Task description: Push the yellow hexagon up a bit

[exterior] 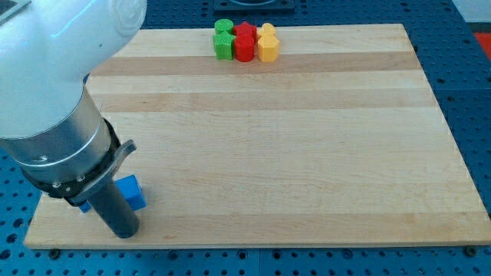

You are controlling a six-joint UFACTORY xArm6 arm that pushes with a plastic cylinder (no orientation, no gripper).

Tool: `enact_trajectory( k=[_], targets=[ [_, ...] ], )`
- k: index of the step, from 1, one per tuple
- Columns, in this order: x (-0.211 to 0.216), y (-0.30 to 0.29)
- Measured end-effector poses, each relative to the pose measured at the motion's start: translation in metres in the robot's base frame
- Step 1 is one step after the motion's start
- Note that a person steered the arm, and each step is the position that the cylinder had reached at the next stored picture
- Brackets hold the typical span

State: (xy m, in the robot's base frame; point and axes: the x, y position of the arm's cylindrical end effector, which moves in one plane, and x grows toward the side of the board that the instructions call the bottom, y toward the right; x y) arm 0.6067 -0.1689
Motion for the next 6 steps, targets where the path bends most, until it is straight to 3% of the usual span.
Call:
enact_trajectory(
  k=[5,6],
  targets=[
    [-0.017,0.005],
    [-0.016,0.044]
  ],
)
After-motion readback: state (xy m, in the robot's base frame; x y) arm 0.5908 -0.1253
